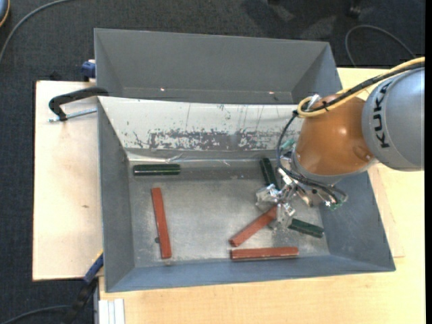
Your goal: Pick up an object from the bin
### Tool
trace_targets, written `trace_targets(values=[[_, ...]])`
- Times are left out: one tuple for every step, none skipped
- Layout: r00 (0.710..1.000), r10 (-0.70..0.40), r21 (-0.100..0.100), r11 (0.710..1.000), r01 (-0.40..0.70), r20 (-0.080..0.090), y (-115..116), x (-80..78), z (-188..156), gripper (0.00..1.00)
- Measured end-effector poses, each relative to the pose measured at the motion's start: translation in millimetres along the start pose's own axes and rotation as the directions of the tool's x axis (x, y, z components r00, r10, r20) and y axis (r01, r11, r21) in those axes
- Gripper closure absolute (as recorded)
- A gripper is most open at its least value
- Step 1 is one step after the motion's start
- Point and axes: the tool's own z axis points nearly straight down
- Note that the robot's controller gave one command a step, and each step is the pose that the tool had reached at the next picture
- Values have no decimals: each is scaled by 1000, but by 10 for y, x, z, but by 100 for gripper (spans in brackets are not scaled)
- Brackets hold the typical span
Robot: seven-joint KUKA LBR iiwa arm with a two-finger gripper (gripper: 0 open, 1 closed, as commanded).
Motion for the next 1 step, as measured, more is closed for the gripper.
trace_targets(values=[[999, -39, 6, 999, 39, 5, -10, 256, -1316, 100]])
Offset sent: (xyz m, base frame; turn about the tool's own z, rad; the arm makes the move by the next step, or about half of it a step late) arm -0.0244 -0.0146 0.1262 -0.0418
